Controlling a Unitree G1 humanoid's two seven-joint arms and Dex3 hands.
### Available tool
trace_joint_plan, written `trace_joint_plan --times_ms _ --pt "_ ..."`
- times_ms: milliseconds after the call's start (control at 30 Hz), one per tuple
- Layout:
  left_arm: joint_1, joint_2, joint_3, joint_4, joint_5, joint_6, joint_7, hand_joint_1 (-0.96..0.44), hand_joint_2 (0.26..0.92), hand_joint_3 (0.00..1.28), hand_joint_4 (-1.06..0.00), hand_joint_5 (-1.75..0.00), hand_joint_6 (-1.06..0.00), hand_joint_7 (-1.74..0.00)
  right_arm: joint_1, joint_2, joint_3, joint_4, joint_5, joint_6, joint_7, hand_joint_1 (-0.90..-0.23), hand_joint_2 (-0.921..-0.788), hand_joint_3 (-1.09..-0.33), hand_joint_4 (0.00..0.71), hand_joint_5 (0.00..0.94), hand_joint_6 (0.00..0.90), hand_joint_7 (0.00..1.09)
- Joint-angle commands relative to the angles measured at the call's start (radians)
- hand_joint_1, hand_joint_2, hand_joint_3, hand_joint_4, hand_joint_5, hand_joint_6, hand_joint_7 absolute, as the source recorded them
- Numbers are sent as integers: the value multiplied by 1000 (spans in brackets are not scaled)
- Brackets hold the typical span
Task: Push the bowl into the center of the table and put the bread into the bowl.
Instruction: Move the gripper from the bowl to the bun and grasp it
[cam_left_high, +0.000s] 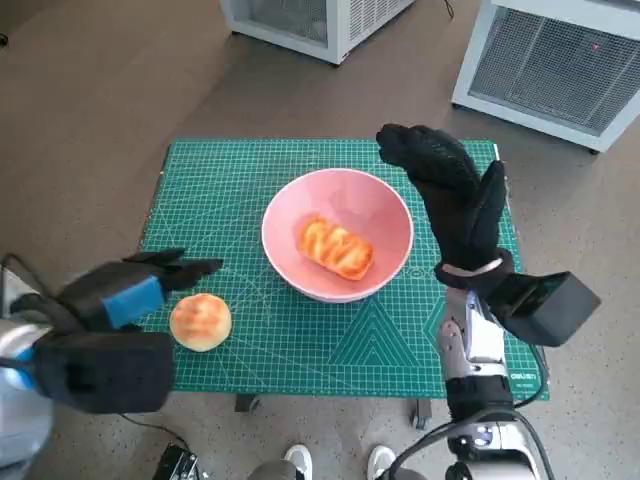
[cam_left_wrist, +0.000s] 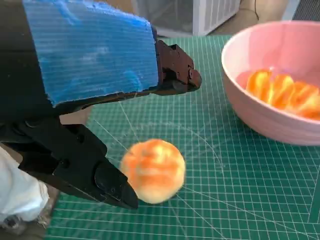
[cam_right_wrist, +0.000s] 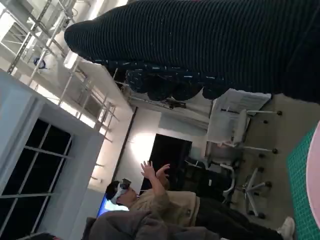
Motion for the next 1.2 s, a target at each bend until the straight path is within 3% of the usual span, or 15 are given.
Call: trace_joint_plan --times_ms 33,900,1033,1067,1100,1133,1167,1200 --pt "-24 -35 -52 68 41 -7 47 -94 736 5 -224 -10 -339 -14 14 -11 -7 8 -5 14 5 -730 -921 -737 277 0 97 452" --pt "-116 -123 -264 426 218 -80 157 57 775 15 -410 -32 -485 -42 41 -18 -9 -28 -34 19 -39 -721 -921 -736 277 0 80 457" --pt "-113 -123 -279 446 244 -91 176 83 807 30 -540 -84 -561 -73 44 -16 -7 -32 -38 20 -46 -720 -921 -736 277 0 79 459" --pt "-112 -122 -280 448 249 -95 180 85 816 28 -563 -142 -582 -77 45 -15 -7 -33 -40 21 -48 -720 -921 -736 277 0 79 459" --pt "-108 -119 -282 450 256 -104 189 86 829 22 -555 -307 -615 -80 45 -15 -6 -34 -41 21 -50 -720 -921 -736 277 1 79 459" --pt "-106 -118 -284 451 260 -110 195 141 848 48 -562 -510 -639 -106 45 -14 -6 -34 -42 21 -51 -720 -921 -736 278 1 79 459" --pt "-104 -114 -284 450 265 -118 202 219 874 95 -561 -814 -643 -198 46 -14 -6 -34 -44 21 -52 -720 -921 -735 278 1 79 459" --pt "-102 -112 -284 449 268 -124 207 270 891 119 -567 -1002 -624 -351 46 -13 -6 -35 -45 21 -53 -720 -921 -735 278 1 79 460"
